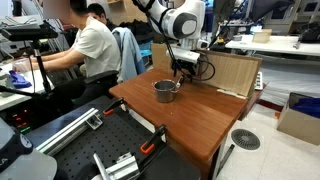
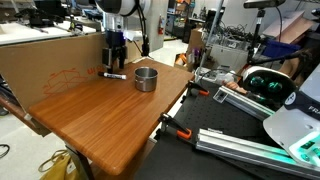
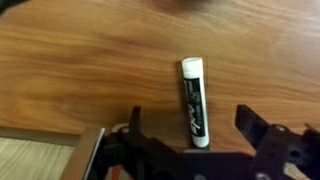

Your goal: Pick up the marker from the table and put it in the pot

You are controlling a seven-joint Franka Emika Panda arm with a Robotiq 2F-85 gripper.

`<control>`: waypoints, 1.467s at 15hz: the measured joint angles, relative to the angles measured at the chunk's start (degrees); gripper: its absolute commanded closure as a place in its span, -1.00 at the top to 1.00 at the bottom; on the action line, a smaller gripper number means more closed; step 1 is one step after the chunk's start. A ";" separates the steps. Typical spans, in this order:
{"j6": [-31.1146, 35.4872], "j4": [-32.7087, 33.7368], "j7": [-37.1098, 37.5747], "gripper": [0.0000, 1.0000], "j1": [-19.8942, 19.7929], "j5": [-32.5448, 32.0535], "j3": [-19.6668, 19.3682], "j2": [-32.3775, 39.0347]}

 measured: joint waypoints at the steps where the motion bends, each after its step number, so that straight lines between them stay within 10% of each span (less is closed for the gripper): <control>1: -0.71 0.63 0.96 1.00 0.39 -0.86 -0.01 0.84; 3: -1.54 2.05 2.26 1.00 0.95 -2.23 -0.12 2.33; 4: -2.28 2.82 2.64 0.50 1.02 -2.62 -0.16 2.71; 15: -6.75 6.33 3.08 -0.98 1.06 -3.80 0.27 4.02; 22: -6.95 6.08 3.15 -0.88 1.08 -3.83 0.41 3.61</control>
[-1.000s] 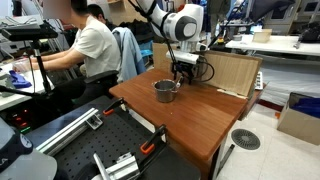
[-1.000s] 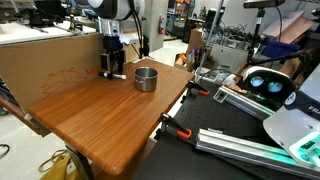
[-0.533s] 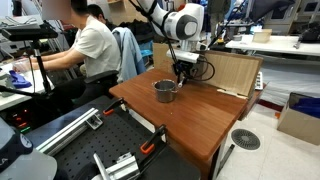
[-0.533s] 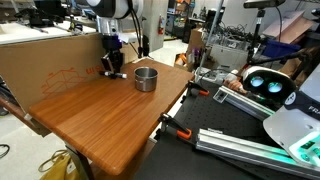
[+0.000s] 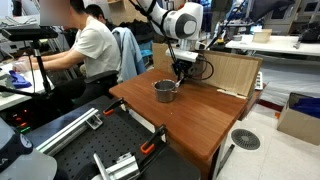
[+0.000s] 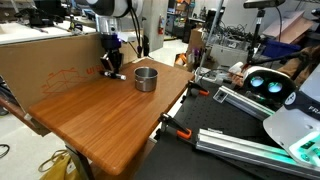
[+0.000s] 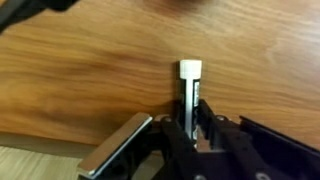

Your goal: Pick up the marker from the table and put it in the pot

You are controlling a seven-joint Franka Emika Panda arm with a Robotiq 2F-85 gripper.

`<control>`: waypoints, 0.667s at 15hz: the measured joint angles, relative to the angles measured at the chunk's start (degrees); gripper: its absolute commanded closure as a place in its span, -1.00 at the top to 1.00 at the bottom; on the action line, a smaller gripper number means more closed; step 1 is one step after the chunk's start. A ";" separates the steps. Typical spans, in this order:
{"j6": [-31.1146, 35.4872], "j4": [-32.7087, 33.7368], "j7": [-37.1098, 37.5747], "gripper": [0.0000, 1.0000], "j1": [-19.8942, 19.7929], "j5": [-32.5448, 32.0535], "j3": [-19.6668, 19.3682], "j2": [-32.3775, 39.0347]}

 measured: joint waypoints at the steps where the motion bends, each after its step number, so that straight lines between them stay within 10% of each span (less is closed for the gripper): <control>1: 0.00 -0.25 0.24 -0.88 0.02 -0.03 -0.02 -0.25; 10: 3.96 -9.85 2.91 -0.88 0.66 -1.50 -0.55 -9.97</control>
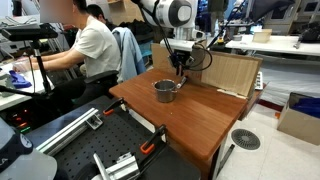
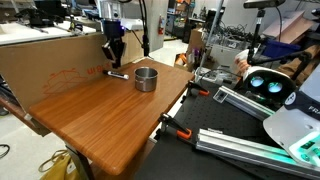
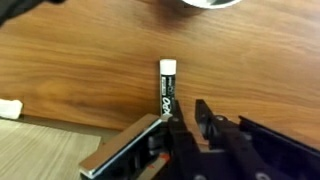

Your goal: Pick up the marker from the table and put it in the pot

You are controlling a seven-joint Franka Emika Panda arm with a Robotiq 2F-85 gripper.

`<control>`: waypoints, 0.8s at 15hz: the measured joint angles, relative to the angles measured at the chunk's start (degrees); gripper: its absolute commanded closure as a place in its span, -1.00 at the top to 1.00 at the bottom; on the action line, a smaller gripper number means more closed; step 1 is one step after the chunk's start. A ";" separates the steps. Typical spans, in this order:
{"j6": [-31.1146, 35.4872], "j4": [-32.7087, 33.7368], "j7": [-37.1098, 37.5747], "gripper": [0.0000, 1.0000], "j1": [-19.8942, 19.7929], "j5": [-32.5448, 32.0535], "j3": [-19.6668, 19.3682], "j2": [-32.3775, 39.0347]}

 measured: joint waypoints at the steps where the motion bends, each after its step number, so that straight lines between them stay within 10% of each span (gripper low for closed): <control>1: 0.58 -1.45 0.44 -0.03 0.15 -0.41 -0.08 -1.37; 9: 2.22 -8.95 2.95 0.96 0.72 -2.39 -2.77 -5.47; 12: 2.73 -10.19 3.19 1.00 0.70 -2.69 -3.77 -5.26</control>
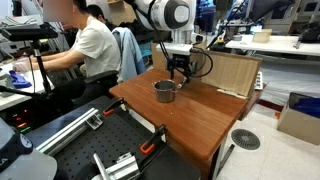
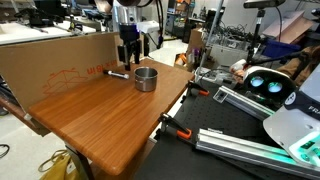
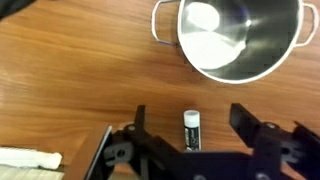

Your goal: Pick up the marker from the table and put it in the pot

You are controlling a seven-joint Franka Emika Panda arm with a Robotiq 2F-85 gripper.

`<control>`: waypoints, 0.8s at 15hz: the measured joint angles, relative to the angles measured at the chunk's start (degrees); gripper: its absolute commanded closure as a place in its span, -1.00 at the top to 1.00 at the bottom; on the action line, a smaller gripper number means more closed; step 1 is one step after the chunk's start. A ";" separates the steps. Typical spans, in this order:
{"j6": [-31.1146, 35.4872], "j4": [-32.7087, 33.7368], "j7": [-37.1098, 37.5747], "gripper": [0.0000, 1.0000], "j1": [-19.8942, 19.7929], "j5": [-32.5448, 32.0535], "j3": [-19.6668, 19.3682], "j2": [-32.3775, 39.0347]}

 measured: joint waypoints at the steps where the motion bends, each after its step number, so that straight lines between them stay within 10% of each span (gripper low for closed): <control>1: 0.14 -0.15 0.36 1.00 0.01 -0.48 -0.14 0.15; 12: 0.25 3.96 6.43 1.00 1.91 -5.05 -2.11 3.41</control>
